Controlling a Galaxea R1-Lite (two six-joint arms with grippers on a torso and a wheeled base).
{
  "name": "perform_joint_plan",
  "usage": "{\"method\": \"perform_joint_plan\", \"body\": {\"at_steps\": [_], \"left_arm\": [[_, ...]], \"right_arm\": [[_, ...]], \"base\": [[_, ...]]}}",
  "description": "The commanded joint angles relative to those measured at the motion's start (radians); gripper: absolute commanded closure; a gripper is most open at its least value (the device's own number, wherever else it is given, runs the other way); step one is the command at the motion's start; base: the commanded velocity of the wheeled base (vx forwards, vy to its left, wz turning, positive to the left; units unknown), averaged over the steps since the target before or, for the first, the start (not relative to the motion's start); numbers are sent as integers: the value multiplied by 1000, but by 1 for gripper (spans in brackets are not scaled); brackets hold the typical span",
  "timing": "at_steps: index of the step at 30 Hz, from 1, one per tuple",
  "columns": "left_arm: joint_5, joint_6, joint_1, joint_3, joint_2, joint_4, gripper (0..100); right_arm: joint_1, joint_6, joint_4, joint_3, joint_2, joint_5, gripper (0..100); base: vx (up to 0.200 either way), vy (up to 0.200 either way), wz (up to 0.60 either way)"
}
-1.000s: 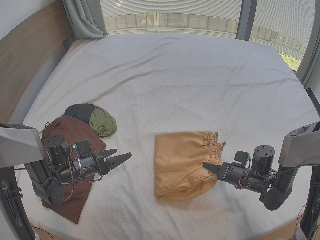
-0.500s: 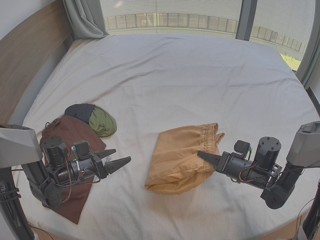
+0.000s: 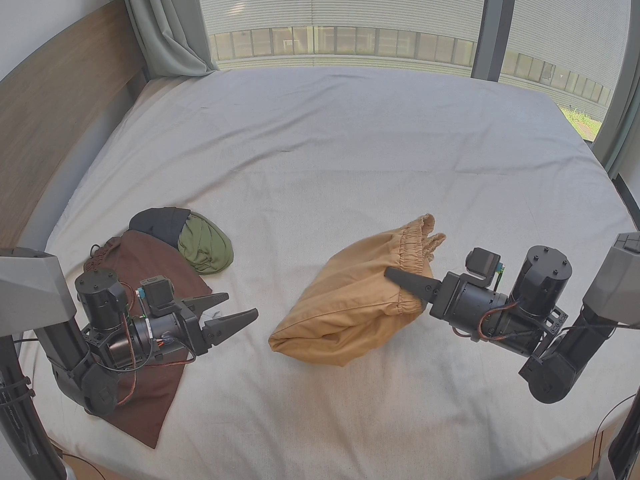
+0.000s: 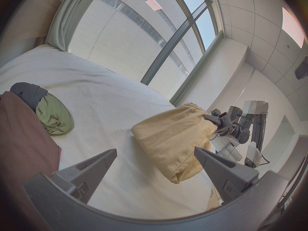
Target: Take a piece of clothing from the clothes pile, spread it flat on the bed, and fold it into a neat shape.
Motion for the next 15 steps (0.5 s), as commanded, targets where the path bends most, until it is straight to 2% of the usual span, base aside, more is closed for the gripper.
{"method": "perform_joint_plan", "body": {"at_steps": [1, 3, 8, 15], "left_arm": [[-1, -2, 2, 0, -3, 0, 0], [-1, -2, 2, 0, -3, 0, 0], [-1, -2, 2, -1, -3, 0, 0], [-1, -2, 0, 0, -2, 0, 0]], "right_arm": [[-8, 4, -1, -43, -7, 46, 100], [-14, 35, -1, -64, -7, 88, 100], [-48, 109, 2, -153, 1, 124, 100], [-96, 153, 8, -279, 56, 197, 100]], "base": [[0, 0, 0], [0, 0, 0], [0, 0, 0], [0, 0, 0]]}}
